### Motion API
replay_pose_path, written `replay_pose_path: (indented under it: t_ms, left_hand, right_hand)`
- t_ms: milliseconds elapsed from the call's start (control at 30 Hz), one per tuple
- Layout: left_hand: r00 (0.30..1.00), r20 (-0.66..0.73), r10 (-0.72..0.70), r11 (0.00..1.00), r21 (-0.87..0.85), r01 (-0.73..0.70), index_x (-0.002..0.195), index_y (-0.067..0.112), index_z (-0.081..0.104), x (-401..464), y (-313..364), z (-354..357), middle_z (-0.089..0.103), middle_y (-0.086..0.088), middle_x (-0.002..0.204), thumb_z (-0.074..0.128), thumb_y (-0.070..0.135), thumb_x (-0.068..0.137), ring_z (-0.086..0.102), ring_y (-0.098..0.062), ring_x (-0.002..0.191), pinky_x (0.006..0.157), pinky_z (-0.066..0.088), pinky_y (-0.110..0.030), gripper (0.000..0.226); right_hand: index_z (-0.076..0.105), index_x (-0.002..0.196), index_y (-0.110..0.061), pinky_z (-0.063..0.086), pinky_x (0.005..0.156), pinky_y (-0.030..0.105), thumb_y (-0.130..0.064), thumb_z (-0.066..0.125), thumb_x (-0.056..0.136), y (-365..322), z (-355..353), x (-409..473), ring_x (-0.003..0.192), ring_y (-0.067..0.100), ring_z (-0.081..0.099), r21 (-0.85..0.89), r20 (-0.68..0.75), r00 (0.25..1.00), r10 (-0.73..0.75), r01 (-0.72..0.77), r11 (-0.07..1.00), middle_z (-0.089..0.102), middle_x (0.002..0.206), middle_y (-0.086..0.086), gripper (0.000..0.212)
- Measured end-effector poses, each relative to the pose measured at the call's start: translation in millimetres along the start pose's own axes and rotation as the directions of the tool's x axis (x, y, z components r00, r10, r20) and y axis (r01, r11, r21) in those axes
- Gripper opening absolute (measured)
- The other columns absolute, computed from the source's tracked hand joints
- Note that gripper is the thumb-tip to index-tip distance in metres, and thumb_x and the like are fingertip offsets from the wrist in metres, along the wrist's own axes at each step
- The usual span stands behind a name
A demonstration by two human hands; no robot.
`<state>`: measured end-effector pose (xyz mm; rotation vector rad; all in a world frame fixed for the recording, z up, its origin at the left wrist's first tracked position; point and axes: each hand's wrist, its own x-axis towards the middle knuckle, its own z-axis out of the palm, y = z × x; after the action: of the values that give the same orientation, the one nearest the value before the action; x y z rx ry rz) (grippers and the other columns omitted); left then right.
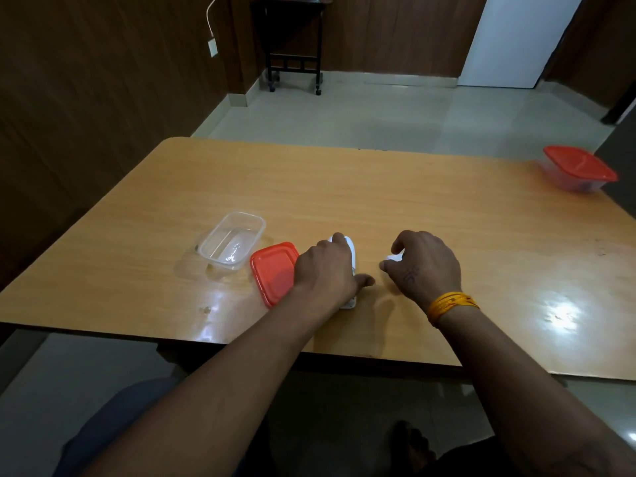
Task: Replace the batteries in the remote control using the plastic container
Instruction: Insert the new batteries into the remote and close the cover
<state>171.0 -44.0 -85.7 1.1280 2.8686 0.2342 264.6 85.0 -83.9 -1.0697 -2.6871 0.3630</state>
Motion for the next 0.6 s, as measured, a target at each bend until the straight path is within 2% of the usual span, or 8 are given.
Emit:
replay_pose_path:
  t_ms: [100,200,267,333,433,467,533,600]
  left_hand:
    - [0.998,0.022,-0.066,0.998,0.015,0.065,0.125,0.009,0.050,4,9,-1,0.067,-0.012,0.123,0.075,0.038,0.089,0.068,-0.033,0.111,0.072,0.039,-0.033,0.053]
    - [0.989,0.038,-0.145,0.989,-0.024,0.146,0.123,0.010,0.054,6,8,0,0.068,-0.010,0.121,0.076,0.029,0.082,0.068,-0.031,0.110,0.072,0.038,-0.031,0.050]
    - [0.986,0.028,-0.167,0.984,-0.065,0.168,0.121,0.011,0.058,6,8,1,0.067,-0.011,0.120,0.077,0.030,0.079,0.067,-0.031,0.108,0.071,0.038,-0.030,0.050]
    - [0.985,0.017,-0.171,0.979,-0.108,0.172,0.119,0.011,0.060,6,8,1,0.064,-0.011,0.119,0.076,0.034,0.078,0.064,-0.032,0.108,0.071,0.038,-0.031,0.049]
    - [0.984,-0.005,-0.179,0.959,-0.224,0.173,0.114,0.012,0.061,3,8,-3,0.056,-0.008,0.108,0.076,0.044,0.076,0.060,-0.032,0.103,0.072,0.039,-0.033,0.052]
    - [0.981,-0.012,-0.193,0.940,-0.288,0.182,0.112,0.012,0.060,3,7,-4,0.054,-0.006,0.104,0.077,0.045,0.075,0.060,-0.032,0.099,0.070,0.040,-0.033,0.053]
    - [0.972,-0.019,-0.232,0.872,-0.447,0.199,0.110,0.013,0.058,3,5,-8,0.059,-0.002,0.099,0.078,0.041,0.074,0.064,-0.030,0.092,0.067,0.046,-0.034,0.050]
    - [0.961,0.035,-0.274,0.706,-0.671,0.225,0.110,0.014,0.061,5,2,-13,0.068,-0.002,0.097,0.078,0.031,0.075,0.072,-0.026,0.084,0.068,0.059,-0.037,0.043]
  right_hand:
    - [0.062,0.125,-0.015,0.051,0.078,0.038,-0.053,0.078,0.086,9,1,1,0.106,0.035,0.065,-0.068,0.057,0.996,0.070,-0.066,0.996,0.062,0.123,0.011,0.056]
    - [0.056,0.126,-0.013,0.043,0.075,0.036,-0.058,0.077,0.085,15,3,2,0.110,0.036,0.064,-0.105,0.142,0.982,0.120,-0.106,0.989,0.059,0.126,0.012,0.064]
    - [0.060,0.114,-0.012,0.041,0.074,0.034,-0.058,0.077,0.084,16,3,3,0.107,0.034,0.064,-0.106,0.167,0.976,0.141,-0.124,0.987,0.063,0.121,0.012,0.057]
    - [0.057,0.088,-0.013,0.040,0.067,0.032,-0.053,0.076,0.085,18,3,4,0.094,0.034,0.063,-0.075,0.156,0.976,0.152,-0.142,0.987,0.066,0.107,0.012,0.044]
    - [0.049,0.070,-0.013,0.029,0.052,0.030,-0.050,0.073,0.085,19,0,3,0.077,0.032,0.056,0.014,0.119,0.981,0.156,-0.159,0.987,0.060,0.081,0.008,0.047]
    - [0.052,0.070,-0.011,0.028,0.050,0.030,-0.050,0.074,0.083,19,-1,3,0.075,0.032,0.057,0.049,0.106,0.984,0.143,-0.149,0.988,0.059,0.077,0.007,0.047]
    - [0.065,0.077,-0.008,0.039,0.052,0.031,-0.051,0.076,0.081,17,-6,1,0.074,0.032,0.063,0.126,0.077,0.989,0.123,-0.132,0.983,0.066,0.076,0.008,0.045]
    - [0.072,0.085,-0.009,0.052,0.060,0.036,-0.051,0.078,0.079,11,-12,-1,0.075,0.030,0.067,0.193,0.037,0.994,0.107,-0.112,0.975,0.072,0.078,0.008,0.043]
